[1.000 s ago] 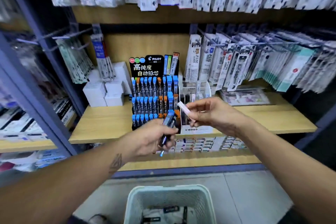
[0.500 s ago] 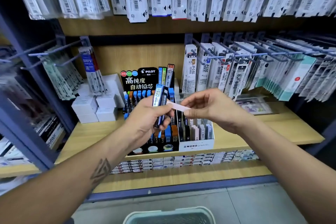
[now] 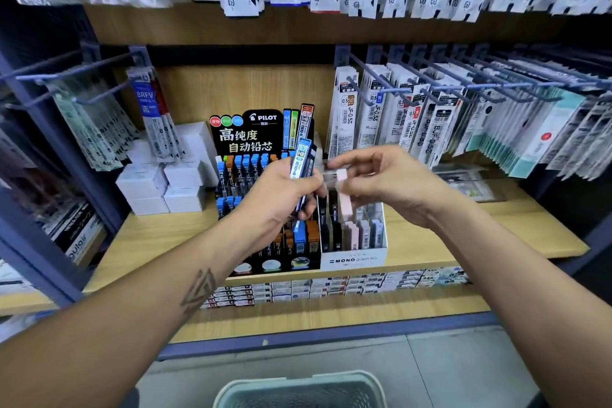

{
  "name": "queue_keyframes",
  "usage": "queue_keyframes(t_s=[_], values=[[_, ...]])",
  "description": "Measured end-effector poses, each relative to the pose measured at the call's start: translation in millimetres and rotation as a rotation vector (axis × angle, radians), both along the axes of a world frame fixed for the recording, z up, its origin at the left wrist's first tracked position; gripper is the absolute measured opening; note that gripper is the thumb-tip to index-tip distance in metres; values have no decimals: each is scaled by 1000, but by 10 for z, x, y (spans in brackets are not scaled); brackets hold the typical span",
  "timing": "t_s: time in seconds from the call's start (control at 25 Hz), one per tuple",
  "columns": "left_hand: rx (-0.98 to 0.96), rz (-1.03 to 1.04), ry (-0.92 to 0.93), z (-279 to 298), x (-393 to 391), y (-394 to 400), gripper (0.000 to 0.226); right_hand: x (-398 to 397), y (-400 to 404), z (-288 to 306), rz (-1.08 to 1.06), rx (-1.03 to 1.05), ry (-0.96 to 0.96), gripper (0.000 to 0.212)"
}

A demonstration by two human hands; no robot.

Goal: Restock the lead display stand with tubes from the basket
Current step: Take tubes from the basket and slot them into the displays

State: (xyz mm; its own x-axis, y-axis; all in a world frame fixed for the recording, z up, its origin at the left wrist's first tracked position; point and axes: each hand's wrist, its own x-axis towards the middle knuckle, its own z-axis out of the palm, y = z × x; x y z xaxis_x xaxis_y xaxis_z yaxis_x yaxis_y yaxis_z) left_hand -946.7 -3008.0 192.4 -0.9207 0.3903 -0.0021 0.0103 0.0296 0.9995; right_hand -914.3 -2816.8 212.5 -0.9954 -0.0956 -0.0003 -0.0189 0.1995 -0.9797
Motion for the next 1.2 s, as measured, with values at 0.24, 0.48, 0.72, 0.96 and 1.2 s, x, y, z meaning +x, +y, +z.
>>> queue_keyframes(t_s=[0.24, 0.48, 0.72, 0.96, 1.2], values=[[153, -3, -217, -14, -21, 116, 18, -99, -27, -4, -115, -47, 232, 29], [202, 9, -399, 37, -71, 114, 21, -150, 131, 31, -79, -127, 246, 22], [12, 85, -270, 17, -77, 19, 12, -374, 214, -201, -227, 686, 257, 8], [8, 70, -256, 15, -77, -18, 16, -445, 177, -423, -199, 991, 350, 9], [4, 57, -238, 30, -38, -12, 13, -399, 54, -516, -201, 1141, 372, 10]])
